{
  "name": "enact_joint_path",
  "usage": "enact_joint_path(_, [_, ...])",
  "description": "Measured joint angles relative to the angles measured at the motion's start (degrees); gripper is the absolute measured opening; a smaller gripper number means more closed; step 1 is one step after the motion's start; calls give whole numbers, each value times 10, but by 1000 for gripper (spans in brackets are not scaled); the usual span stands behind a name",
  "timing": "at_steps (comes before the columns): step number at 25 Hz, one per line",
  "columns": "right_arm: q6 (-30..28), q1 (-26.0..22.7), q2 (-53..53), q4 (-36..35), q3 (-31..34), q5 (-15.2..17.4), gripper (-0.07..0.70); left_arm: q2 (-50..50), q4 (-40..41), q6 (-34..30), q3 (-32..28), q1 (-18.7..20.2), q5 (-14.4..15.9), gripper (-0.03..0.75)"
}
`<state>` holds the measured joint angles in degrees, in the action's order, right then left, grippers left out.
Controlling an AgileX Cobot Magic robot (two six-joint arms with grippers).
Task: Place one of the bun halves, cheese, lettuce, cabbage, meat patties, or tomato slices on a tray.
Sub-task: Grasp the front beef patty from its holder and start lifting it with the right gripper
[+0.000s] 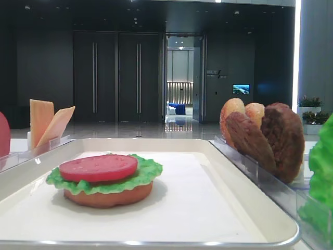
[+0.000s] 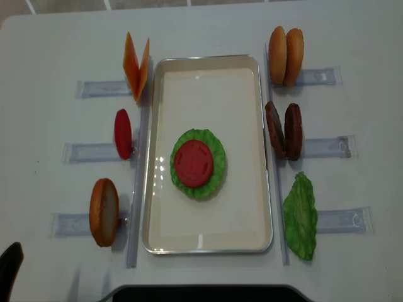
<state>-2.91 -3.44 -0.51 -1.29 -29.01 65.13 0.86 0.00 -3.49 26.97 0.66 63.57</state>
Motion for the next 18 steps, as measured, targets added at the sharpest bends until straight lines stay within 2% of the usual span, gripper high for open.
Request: enact_joint_path(18, [0,0,0,0,0,0,426,0,0,-1,0,0,0,507])
